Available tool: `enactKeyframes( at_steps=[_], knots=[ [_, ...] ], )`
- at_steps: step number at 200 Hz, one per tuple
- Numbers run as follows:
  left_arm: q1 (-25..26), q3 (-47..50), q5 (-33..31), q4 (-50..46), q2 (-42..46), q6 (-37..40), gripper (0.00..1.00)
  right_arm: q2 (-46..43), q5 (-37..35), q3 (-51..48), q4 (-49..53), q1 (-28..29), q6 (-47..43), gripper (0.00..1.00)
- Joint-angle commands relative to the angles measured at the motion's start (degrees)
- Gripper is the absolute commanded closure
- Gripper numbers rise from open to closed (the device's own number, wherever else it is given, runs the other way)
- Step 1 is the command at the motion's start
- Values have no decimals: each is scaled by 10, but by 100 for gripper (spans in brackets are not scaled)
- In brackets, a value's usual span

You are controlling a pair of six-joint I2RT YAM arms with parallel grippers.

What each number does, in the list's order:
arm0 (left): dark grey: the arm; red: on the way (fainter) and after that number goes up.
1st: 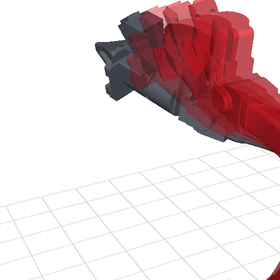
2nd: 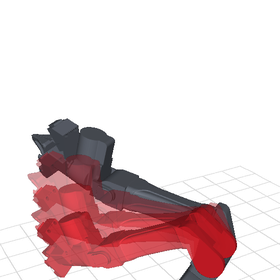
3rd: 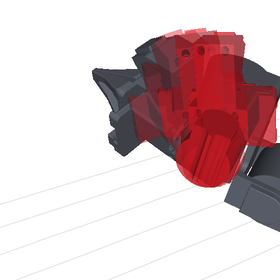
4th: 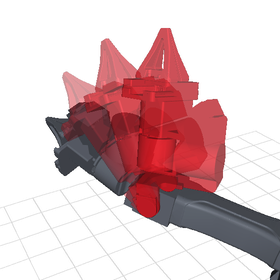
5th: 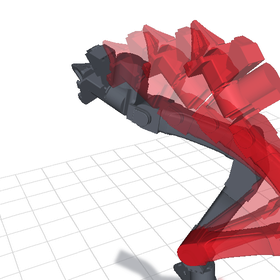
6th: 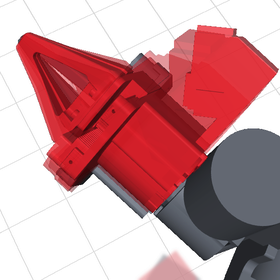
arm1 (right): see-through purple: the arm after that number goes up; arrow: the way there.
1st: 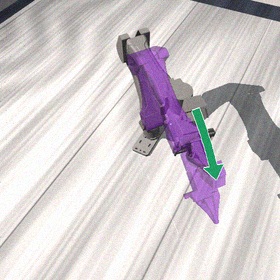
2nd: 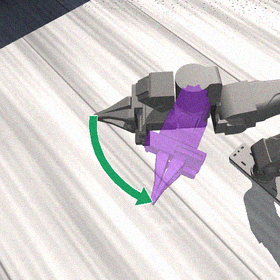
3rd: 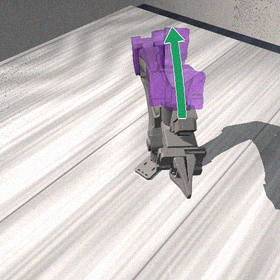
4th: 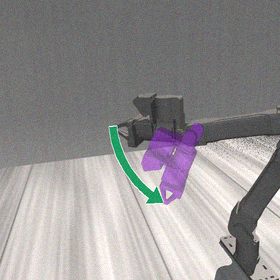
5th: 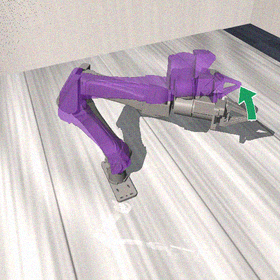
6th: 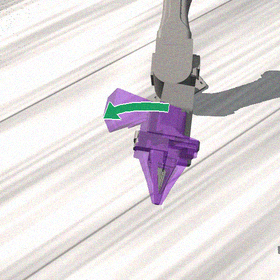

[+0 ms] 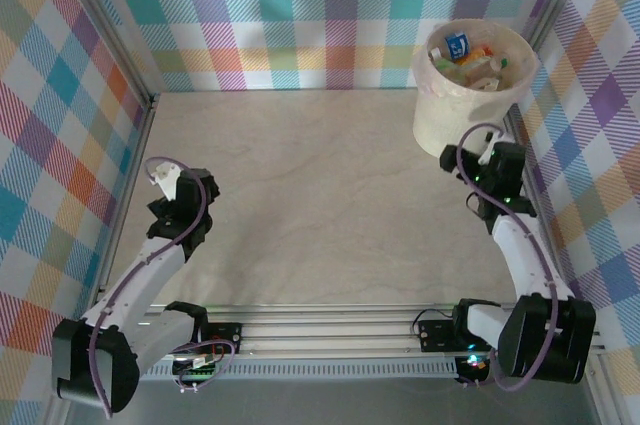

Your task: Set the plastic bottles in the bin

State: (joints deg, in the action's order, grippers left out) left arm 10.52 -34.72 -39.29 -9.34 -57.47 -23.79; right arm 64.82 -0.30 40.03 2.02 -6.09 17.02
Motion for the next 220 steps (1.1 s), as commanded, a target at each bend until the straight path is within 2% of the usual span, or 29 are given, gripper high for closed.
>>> enactKeyframes(
  at_steps=[1,21,62,81,91,108,119,132,148,158,167,175,220],
  knots=[
    [-16,31,7,101,-23,59,0,34,-44,-55,-116,-2,-23,0],
    [-20,61,21,186,-63,103,0,80,-44,-102,-206,-1,-38,0],
    [-26,66,95,298,-177,137,0,141,18,-159,-391,19,-106,0],
    [-27,84,114,386,-215,164,0,160,62,-168,-438,27,-137,0],
    [-28,80,125,395,-223,180,0,177,74,-180,-478,35,-154,0],
    [-30,96,147,461,-235,213,0,209,58,-193,-529,66,-188,0],
    [-37,113,186,510,-248,226,0,237,26,-192,-556,81,-197,0],
    [-41,136,207,584,-282,230,0,229,-26,-170,-501,81,-168,0],
    [-43,137,219,630,-327,236,0,230,-25,-168,-500,71,-159,0],
    [-45,114,223,561,-318,229,0,231,-27,-171,-507,72,-159,0],
    [-47,123,221,598,-326,230,0,232,-25,-170,-505,72,-159,0],
    [-47,118,221,571,-319,226,0,230,-25,-170,-504,71,-159,0],
    [-48,118,222,580,-322,226,0,233,-21,-167,-501,72,-160,0]
  ],
)
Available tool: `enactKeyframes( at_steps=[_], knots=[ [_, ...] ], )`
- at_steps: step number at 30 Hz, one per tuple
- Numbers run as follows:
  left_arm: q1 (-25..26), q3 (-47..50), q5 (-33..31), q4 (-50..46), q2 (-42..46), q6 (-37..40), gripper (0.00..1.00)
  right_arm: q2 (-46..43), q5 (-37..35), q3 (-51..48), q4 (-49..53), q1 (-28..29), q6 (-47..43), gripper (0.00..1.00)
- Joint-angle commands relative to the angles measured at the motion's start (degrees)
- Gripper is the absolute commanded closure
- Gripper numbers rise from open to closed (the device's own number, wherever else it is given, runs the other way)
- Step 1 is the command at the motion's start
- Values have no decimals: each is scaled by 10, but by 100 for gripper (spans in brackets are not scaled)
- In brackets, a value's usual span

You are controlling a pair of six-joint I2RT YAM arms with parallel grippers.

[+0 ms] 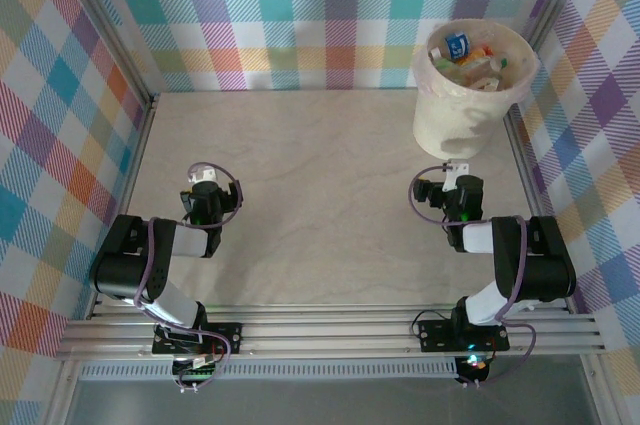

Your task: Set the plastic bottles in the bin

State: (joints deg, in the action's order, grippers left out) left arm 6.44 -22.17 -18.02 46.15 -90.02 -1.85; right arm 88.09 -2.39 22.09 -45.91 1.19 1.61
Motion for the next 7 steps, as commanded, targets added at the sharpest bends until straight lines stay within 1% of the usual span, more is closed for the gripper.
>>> enactKeyframes(
  at_steps=[1,7],
  knots=[
    [-7,-7,9,25,3,7,0,0,0,13,-20,-1,-6,0],
    [-7,-7,9,25,3,8,0,-1,0,11,-24,-2,-6,0]
  ],
)
